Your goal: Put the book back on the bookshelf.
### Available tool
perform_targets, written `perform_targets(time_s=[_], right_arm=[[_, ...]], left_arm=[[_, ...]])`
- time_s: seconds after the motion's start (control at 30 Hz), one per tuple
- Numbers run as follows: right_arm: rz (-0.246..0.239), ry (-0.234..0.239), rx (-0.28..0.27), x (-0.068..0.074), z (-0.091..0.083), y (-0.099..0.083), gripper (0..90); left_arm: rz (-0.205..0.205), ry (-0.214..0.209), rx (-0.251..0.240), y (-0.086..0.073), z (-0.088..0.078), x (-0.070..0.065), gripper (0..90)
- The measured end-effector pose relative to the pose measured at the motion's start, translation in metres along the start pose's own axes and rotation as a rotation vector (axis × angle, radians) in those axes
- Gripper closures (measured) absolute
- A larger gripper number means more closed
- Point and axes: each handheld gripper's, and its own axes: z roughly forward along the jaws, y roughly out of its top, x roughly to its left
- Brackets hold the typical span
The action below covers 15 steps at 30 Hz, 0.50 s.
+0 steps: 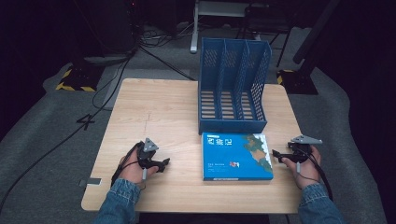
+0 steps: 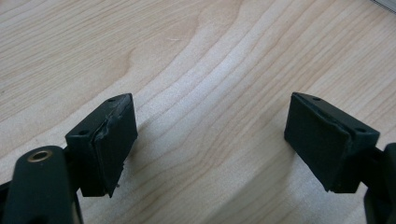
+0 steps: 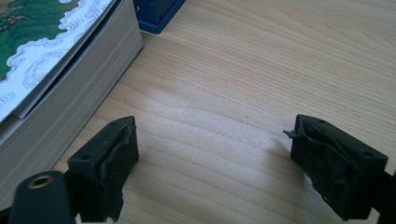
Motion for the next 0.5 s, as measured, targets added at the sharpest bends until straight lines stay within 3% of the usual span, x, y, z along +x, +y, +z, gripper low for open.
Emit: perform_targets(time_s=[0.1, 0.17, 0.37, 0.5], right_arm=[[-0.005, 0.006, -0.008, 0.001, -0.001, -0.001, 20.7], [-0.014, 0.024, -0.017, 0.002, -0.003, -0.002, 26.3], [-0.011, 0.026, -0.022, 0.005, -0.010, -0.007, 33.8], [0.032, 0.024, -0.007, 0.008, -0.022, -0.007, 36.0]], left_arm=[[-0.008, 0.011, 0.028, 0.005, -0.003, 0.001, 28.2], [-0.023, 0.004, 0.029, 0.008, -0.004, 0.000, 28.9], [-0.023, -0.015, -0.042, 0.027, -0.011, -0.008, 32.1], [-0.058, -0.085, -0.082, 0.041, -0.015, -0.019, 35.0]])
